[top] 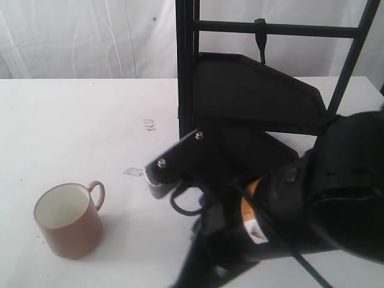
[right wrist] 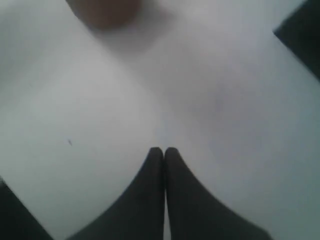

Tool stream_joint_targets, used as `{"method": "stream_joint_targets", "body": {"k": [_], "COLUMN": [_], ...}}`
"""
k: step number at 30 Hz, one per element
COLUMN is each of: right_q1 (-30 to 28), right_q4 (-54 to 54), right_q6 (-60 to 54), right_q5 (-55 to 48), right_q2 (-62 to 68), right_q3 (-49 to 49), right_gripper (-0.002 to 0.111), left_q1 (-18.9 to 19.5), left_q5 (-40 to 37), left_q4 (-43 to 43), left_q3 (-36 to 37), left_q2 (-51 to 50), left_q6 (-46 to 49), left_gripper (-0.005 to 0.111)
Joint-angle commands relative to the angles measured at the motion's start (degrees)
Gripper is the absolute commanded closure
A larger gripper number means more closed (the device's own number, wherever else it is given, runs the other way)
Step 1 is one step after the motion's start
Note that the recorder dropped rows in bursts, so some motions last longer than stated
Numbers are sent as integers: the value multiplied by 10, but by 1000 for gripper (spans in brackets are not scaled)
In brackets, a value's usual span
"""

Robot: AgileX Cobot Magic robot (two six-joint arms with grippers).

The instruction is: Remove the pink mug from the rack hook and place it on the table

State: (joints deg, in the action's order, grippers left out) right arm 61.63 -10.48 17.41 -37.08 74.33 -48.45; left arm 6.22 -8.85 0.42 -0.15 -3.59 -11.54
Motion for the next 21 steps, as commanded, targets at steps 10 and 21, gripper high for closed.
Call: {"method": "stream_joint_targets", "body": {"k": [10, 21], "right_q1": [-179, -437], "right_q4": [-106, 17], "right_q6": [-22, 24], "right_q5": [-225, -93], "right_q2": [-176, -203], "right_q3": [100, 153], "right_gripper": [108, 108], "left_q1": [-1, -1], "left_q5": [2, 2], "left_q4": [0, 0], "left_q3": [2, 2], "left_q2": [2, 2], "left_q6": [1, 1], "left_gripper": [107, 107]}}
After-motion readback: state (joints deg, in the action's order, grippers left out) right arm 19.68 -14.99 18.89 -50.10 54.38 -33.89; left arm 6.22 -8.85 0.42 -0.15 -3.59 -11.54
